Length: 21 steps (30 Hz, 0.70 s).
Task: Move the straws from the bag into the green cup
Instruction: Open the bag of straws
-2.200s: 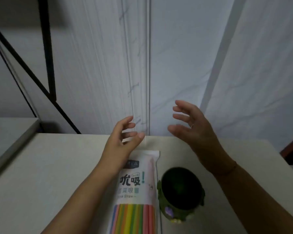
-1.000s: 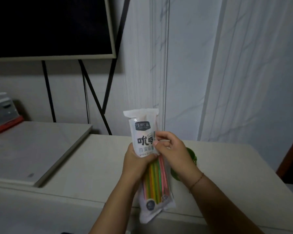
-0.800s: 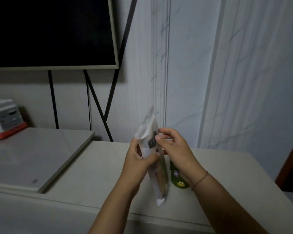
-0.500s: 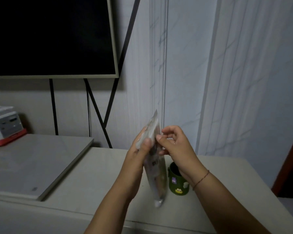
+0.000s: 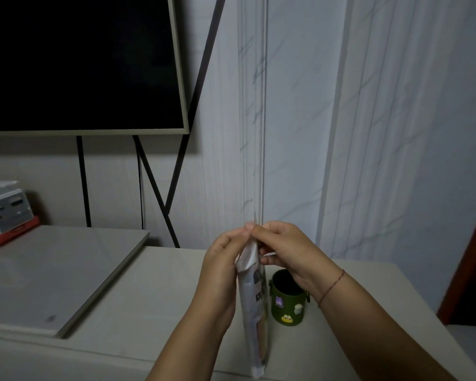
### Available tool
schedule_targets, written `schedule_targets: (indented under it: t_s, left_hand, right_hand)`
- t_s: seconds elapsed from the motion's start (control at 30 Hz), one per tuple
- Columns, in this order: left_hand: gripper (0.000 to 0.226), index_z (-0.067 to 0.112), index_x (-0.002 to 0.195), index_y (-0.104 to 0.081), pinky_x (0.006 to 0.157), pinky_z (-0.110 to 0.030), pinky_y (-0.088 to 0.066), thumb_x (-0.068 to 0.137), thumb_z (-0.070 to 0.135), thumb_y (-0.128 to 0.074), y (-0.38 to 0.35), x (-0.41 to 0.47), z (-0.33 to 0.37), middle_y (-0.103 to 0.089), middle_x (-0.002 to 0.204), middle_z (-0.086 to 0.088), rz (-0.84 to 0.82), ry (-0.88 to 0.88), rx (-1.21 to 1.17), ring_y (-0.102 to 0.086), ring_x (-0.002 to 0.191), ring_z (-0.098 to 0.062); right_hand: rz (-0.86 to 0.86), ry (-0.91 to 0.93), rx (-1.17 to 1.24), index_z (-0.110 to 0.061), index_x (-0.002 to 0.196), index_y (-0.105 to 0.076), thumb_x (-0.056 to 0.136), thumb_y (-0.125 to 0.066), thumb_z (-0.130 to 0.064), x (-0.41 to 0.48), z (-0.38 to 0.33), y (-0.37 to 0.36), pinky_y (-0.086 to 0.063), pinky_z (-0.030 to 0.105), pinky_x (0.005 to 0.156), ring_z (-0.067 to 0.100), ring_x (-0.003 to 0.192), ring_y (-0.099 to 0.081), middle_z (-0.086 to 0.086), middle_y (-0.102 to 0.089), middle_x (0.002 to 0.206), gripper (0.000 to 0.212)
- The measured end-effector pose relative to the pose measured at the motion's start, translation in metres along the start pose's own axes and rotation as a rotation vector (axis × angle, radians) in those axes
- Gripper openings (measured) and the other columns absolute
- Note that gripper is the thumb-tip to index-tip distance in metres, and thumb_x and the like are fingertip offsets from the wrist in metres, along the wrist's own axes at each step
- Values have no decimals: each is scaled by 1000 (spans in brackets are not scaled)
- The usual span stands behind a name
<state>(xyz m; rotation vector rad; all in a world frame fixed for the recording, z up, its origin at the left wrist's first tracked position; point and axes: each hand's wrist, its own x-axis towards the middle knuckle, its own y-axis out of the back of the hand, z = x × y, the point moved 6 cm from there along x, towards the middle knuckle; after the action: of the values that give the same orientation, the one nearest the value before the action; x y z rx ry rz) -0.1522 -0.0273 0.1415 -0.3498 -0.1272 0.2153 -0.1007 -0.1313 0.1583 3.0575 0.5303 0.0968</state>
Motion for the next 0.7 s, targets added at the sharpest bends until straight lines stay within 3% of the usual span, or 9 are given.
schedule_targets:
  t_s: [0.1,0.23,0.47,0.57,0.7]
  left_hand:
    - [19,8,98,-74,64,-19,-54,87,21,-64,4,5,6,-77,92,-8,3,-22,74,-72,84,-13]
    - [15,12,92,-75,78,-25,-52,86,22,-65,7,12,10,-77,89,-5,-3,-13,175,-71,86,-13]
    - [11,12,81,-74,64,-17,-50,85,15,-64,9,17,14,-77,85,-2,26,-64,302,-70,80,-11]
    - [12,12,73,-70,55,-10,-46,83,18,-67,6,19,20,-71,70,3,25,-127,435,-63,64,-2]
    - [27,1,75,-65,49,-11,-42,91,22,-60,-2,20,23,-59,60,3,-89,-112,582,-50,50,0]
  right_hand:
    - [-47,-40,26,-16,70,-57,86,-63,-30,-1,0,1,-51,23,64,9,61,-54,2,-56,68,22]
    - [-72,-55,37,-13,74,-59,88,-60,-27,-1,-1,2,-52,25,69,8,62,-55,4,-56,70,20]
    - [-96,-90,24,-6,89,-65,86,-62,-22,1,-1,3,-54,26,72,9,63,-54,8,-57,75,16]
    - [-60,-76,-4,-8,76,-63,84,-58,-14,1,-5,6,-52,22,61,9,55,-51,3,-53,59,12]
    - [-44,-29,6,-11,64,-54,85,-53,-7,2,-7,8,-46,20,54,12,50,-45,1,-45,49,22]
